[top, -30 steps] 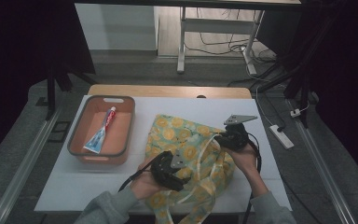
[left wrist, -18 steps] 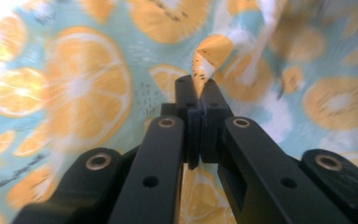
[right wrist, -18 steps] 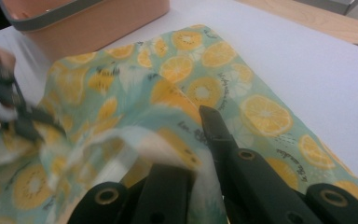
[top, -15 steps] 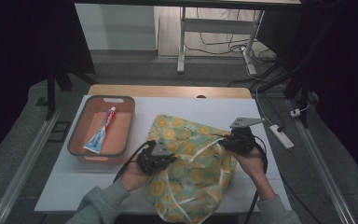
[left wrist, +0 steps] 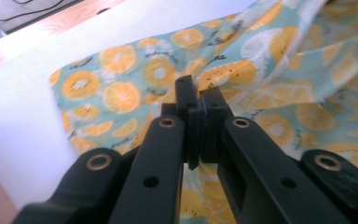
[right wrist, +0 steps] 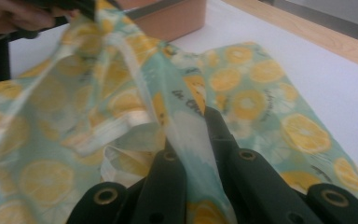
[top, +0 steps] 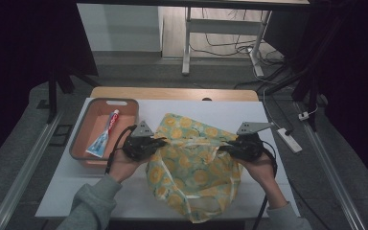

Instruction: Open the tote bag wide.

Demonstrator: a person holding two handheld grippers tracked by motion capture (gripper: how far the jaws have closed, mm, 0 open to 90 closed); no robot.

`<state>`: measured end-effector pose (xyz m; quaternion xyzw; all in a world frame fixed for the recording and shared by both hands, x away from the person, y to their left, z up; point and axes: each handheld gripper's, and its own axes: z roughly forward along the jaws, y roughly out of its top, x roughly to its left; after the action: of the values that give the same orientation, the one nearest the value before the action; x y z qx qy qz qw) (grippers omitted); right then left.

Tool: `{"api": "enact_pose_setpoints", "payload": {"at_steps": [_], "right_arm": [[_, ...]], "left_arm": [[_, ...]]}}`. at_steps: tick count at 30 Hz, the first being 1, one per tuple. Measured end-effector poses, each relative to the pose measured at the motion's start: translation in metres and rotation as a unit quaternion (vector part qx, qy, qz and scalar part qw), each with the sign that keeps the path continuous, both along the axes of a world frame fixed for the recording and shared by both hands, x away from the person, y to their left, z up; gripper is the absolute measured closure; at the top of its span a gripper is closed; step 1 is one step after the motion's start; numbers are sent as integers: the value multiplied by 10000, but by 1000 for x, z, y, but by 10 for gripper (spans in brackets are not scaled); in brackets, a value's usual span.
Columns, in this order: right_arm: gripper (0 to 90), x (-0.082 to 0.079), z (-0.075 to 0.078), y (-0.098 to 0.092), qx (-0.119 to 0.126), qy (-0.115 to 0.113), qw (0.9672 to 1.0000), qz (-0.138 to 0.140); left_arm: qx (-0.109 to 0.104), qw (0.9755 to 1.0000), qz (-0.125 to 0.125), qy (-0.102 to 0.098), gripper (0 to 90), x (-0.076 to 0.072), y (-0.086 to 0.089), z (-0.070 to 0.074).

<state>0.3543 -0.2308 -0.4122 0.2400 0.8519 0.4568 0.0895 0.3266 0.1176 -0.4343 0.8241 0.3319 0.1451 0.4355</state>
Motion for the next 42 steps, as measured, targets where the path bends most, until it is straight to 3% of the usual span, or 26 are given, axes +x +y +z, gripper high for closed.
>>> {"api": "enact_pose_setpoints", "payload": {"at_steps": [5,10,12,19,22,25,26,28,32,34,37,42], "right_arm": [[876,-2,2,3,-29,-38,9999,138],[875,7,-11,2,-108,199,9997,93],[875,13,-23,0,-256,343,9991,-10],[875,25,-45,-3,-289,673,9970,-268],[875,27,-53,0,-318,780,9960,-300],[875,26,-50,0,-244,726,9967,-267],[875,25,-45,-1,-110,685,9973,-252],[875,25,-44,-1,-72,666,9975,-244],[875,24,-42,-2,81,655,9975,-263],[875,25,-41,-1,120,656,9975,-246],[875,25,-39,0,153,653,9975,-229],[875,25,-37,4,166,636,9977,-175]], "left_arm": [[-45,9999,89,127,887,13,3,-4],[241,9993,159,252,886,22,-5,-15],[310,9989,151,333,885,26,-8,-21],[679,9959,158,579,880,39,-19,-40],[725,9950,126,676,868,41,-20,-45],[630,9954,110,716,825,40,-17,-43],[594,9956,113,719,745,40,-15,-42],[512,9963,52,691,702,37,-13,-39],[366,9970,-100,671,412,30,-8,-31],[286,9976,-99,616,317,25,-3,-25],[28,9979,-198,619,248,17,9,-15],[-284,9978,-294,527,222,6,29,4]]}}
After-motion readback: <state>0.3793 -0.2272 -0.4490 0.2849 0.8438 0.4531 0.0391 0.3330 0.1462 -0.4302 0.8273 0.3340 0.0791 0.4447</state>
